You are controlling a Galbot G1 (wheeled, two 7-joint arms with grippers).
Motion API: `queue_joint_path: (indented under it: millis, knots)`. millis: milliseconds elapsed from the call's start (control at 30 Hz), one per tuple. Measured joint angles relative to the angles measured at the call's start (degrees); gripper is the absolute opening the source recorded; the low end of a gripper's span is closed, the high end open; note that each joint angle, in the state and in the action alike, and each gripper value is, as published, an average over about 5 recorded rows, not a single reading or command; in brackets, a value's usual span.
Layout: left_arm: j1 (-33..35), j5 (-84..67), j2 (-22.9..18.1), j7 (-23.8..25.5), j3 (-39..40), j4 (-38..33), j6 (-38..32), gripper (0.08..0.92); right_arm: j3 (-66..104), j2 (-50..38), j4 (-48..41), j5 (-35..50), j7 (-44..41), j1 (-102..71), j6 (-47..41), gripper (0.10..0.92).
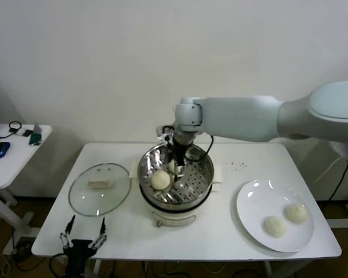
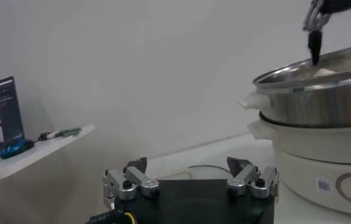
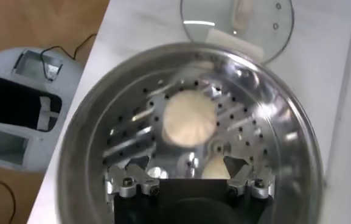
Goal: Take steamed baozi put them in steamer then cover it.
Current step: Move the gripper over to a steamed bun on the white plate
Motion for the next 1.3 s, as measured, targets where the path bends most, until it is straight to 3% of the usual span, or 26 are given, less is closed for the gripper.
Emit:
queue_joint_path:
  millis: [567,933,1300]
  knots:
    - [-1.2,1.2,-0.1,0.2,0.7,-0.2,1.2,0.823,-5.2,-28.2,17.0,-12.9,-5.1,7.7,5.2,0.823]
    - [-0.4,2.7,-0.6,-0.2,0.2,-0.7,1.6,0.823,-1.5,-42.1,18.3,-26.4,-6.9,-2.4,7.4,0.823]
    - [-0.4,3.4,-1.5,-0.4,0.2,-0.7,1.7,0.823,7.8,-48.0,16.2,-36.1,-7.1,-17.3,9.0,0.823]
